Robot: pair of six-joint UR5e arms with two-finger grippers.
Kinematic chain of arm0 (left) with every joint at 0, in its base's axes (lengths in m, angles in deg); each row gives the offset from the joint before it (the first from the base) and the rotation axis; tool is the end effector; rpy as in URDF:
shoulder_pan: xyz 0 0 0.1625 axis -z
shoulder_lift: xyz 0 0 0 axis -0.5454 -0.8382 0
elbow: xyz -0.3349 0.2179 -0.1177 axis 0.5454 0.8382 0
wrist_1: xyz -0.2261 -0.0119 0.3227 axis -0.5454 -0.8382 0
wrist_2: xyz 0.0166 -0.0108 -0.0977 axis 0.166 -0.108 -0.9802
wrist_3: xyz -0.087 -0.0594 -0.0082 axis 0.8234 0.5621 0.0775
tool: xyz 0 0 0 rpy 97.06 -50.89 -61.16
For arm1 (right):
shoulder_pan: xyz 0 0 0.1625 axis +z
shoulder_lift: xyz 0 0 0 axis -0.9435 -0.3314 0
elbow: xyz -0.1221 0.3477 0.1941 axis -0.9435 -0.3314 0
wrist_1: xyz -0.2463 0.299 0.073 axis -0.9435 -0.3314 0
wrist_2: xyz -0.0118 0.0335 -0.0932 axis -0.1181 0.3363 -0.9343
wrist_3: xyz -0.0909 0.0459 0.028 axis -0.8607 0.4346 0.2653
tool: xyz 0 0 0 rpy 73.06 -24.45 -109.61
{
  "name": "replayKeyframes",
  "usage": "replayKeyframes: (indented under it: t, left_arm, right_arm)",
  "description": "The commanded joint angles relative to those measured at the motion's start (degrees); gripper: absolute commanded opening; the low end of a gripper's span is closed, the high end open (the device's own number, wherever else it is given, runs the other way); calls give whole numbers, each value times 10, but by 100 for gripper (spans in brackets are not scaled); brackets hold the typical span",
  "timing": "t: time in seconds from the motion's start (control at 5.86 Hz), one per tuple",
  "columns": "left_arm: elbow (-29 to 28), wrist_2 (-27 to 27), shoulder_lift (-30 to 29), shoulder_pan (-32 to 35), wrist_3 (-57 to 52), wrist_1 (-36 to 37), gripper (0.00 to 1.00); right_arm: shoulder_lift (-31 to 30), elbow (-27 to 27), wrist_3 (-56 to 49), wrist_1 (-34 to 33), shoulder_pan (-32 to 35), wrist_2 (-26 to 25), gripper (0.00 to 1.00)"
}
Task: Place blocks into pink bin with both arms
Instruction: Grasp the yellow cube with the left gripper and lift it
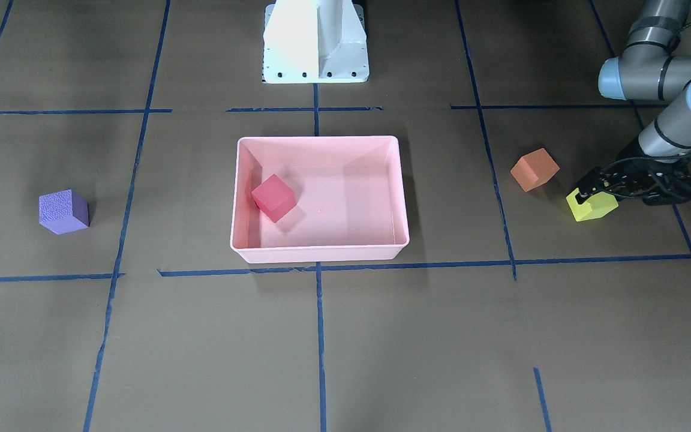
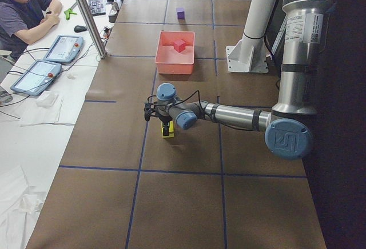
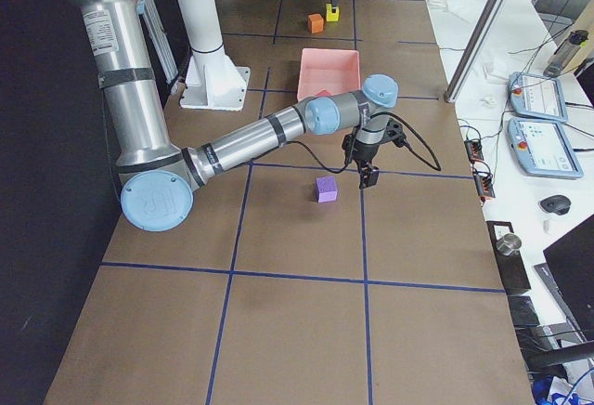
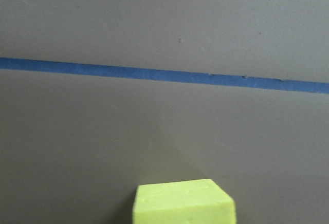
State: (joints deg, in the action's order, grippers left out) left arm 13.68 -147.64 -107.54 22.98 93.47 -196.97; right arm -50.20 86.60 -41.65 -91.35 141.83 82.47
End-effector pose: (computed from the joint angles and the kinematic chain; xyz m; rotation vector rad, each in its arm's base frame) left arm 0.2247 -0.4647 0.5782 0.0510 0.8499 -0.1166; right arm -0.1127 -0.5312 0.4661 0.1319 -0.7372 -0.4327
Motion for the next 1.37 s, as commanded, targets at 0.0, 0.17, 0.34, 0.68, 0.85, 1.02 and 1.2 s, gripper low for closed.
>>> replayKeyframes:
  t: [0.0, 0.17, 0.34, 0.68, 0.85, 1.02, 1.2]
  left_arm:
    - [-20, 15, -1, -14, 4, 0, 100]
    - [-22, 16, 0, -18, 5, 0, 98]
    - [-24, 16, 0, -19, 5, 1, 56]
    - [-6, 16, -2, -17, 4, 0, 44]
    - [42, 17, -4, -17, 5, 4, 44]
    - [87, 19, -18, -14, 6, 7, 44]
    - [99, 19, -62, -14, 8, 20, 44]
  right_arm:
    - [-1, -1, 0, 0, 0, -1, 100]
    - [-1, 0, 0, 0, 0, -1, 100]
    - [-2, 0, 1, 0, 0, -1, 100]
    - [-3, 1, 1, 1, 0, -1, 100]
    - [-4, 2, 3, 1, 0, 0, 100]
    - [-4, 3, 7, 1, -1, -1, 100]
    - [-3, 4, 9, 1, -1, -1, 100]
